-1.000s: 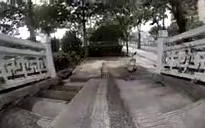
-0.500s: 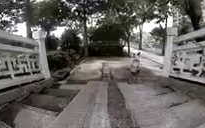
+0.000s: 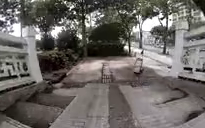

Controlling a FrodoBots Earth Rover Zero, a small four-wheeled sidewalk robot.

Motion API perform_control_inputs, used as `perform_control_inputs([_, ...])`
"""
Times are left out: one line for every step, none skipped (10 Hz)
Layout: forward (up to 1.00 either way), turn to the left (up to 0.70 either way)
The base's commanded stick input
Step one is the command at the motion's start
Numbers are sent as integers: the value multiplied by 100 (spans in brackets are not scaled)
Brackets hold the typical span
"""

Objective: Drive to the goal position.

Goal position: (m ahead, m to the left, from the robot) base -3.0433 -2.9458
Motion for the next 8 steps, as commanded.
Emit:
perform_control_inputs([70, 0])
perform_control_inputs([70, 0])
perform_control_inputs([70, 0])
perform_control_inputs([70, 0])
perform_control_inputs([70, 0])
perform_control_inputs([70, 0])
perform_control_inputs([70, 0])
perform_control_inputs([70, 0])
